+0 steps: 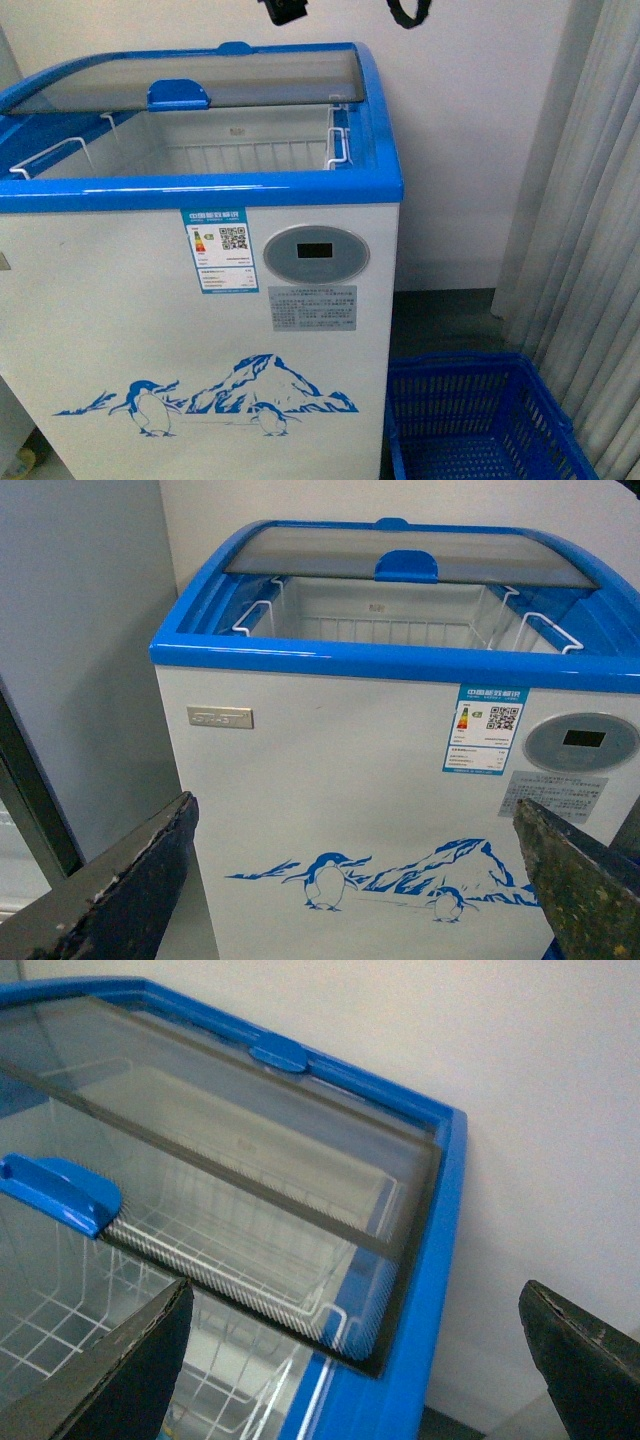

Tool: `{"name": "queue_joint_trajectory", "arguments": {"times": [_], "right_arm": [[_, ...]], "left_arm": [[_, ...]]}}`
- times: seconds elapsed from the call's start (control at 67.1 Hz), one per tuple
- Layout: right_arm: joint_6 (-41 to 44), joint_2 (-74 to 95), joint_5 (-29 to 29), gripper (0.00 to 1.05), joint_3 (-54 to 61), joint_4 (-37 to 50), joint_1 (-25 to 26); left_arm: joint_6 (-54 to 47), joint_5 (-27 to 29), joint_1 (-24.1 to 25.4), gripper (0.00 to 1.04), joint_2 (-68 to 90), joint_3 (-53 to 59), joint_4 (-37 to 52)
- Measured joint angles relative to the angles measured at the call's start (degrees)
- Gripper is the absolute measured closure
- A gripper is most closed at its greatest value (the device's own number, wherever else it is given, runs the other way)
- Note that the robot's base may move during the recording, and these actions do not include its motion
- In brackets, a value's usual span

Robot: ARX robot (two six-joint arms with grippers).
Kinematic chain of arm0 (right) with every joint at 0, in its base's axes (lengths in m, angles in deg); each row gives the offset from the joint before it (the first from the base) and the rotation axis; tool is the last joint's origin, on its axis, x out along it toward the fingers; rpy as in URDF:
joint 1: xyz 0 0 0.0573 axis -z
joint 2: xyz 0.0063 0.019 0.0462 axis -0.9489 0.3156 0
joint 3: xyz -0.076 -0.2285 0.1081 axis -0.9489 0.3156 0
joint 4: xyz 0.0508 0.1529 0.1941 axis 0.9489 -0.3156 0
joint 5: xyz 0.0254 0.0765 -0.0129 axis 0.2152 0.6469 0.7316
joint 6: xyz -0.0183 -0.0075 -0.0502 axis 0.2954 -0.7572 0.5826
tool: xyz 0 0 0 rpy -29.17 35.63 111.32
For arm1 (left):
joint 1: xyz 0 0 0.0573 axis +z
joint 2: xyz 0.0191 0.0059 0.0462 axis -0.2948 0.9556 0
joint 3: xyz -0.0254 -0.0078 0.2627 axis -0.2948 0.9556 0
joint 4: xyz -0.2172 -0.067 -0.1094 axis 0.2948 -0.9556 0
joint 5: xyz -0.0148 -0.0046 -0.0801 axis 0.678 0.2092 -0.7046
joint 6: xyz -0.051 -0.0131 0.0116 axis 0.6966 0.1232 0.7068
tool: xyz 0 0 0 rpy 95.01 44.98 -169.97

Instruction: Put drink in fridge

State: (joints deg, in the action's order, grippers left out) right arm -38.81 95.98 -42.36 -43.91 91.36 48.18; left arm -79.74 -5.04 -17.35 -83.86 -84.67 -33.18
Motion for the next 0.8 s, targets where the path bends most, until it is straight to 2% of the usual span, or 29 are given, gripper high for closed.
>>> {"name": "queue_joint_trajectory", "arguments": {"times": [0.119, 0.268, 0.805], "right_arm": [[-2.3, -8.0, 0.5, 0.07, 12.0, 3.1, 2.2], [-4.3, -15.9, 1.0, 0.07, 21.0, 4.7, 3.7], [-10.8, -38.6, 1.6, 0.07, 45.0, 9.7, 8.9]], "left_arm": [[0.0, 0.0, 0.0, 0.08, 0.0, 0.0, 0.0], [0.0, 0.0, 0.0, 0.08, 0.0, 0.0, 0.0], [0.0, 0.0, 0.0, 0.08, 0.0, 0.0, 0.0]]}}
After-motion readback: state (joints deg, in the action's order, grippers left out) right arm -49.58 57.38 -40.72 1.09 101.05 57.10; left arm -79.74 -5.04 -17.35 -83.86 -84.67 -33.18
